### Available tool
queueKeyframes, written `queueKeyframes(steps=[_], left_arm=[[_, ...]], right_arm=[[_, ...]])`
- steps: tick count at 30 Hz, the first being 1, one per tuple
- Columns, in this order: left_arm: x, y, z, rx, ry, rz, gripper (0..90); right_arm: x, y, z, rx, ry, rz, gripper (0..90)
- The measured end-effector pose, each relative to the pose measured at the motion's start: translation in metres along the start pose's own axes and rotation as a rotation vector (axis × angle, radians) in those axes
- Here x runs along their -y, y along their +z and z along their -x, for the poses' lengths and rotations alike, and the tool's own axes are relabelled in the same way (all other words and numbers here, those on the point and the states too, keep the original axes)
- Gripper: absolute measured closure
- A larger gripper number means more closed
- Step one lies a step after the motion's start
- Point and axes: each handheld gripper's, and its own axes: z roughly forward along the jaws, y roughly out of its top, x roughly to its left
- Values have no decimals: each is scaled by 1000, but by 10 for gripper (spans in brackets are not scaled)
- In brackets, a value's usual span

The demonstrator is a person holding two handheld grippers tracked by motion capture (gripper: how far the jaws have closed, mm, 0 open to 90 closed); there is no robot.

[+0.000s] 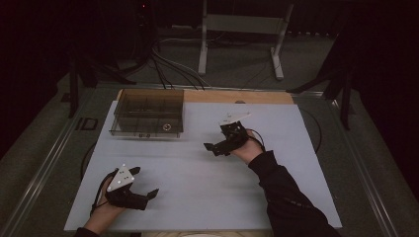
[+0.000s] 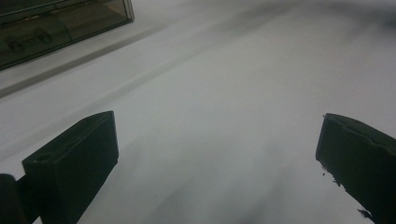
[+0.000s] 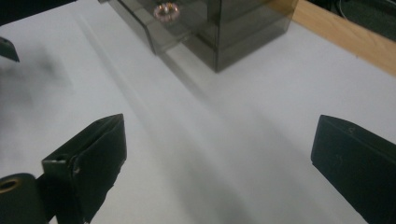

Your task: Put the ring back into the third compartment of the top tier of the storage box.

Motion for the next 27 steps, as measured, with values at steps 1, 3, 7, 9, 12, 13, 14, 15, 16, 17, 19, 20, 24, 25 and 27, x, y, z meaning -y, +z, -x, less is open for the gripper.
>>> queueKeyframes(steps=[1,3,7,9,12,13,14,15,16,17,19,20,24,25,27], left_arm=[[0,0,0,0,0,-1,0],[0,0,0,1,-1,0,0],[0,0,0,0,2,-2,0],[0,0,0,1,-1,0,0],[0,0,0,1,1,-2,0],[0,0,0,1,1,-2,0],[0,0,0,0,2,-1,0],[0,0,0,1,0,0,0],[0,0,0,1,0,0,0],[0,0,0,0,1,-1,0],[0,0,0,1,0,0,0],[0,0,0,0,2,0,0],[0,0,0,0,4,-1,0],[0,0,0,1,3,-1,0],[0,0,0,0,4,0,0]], right_arm=[[4,-1,1,-1,-1,2,38],[10,-3,2,-8,8,3,39],[23,-7,3,-4,15,5,39],[29,-9,4,0,14,0,39],[40,-12,5,4,22,-7,39],[40,-12,5,4,22,-7,39],[44,-13,5,6,24,-9,39],[51,-16,6,6,28,-15,39],[54,-17,6,8,30,-15,39],[58,-18,6,4,35,-12,39],[65,-22,6,0,46,-7,39],[69,-23,6,-2,53,-7,39],[82,-30,7,8,62,-2,39],[84,-32,7,9,65,0,39],[89,-35,9,-4,74,5,39]])
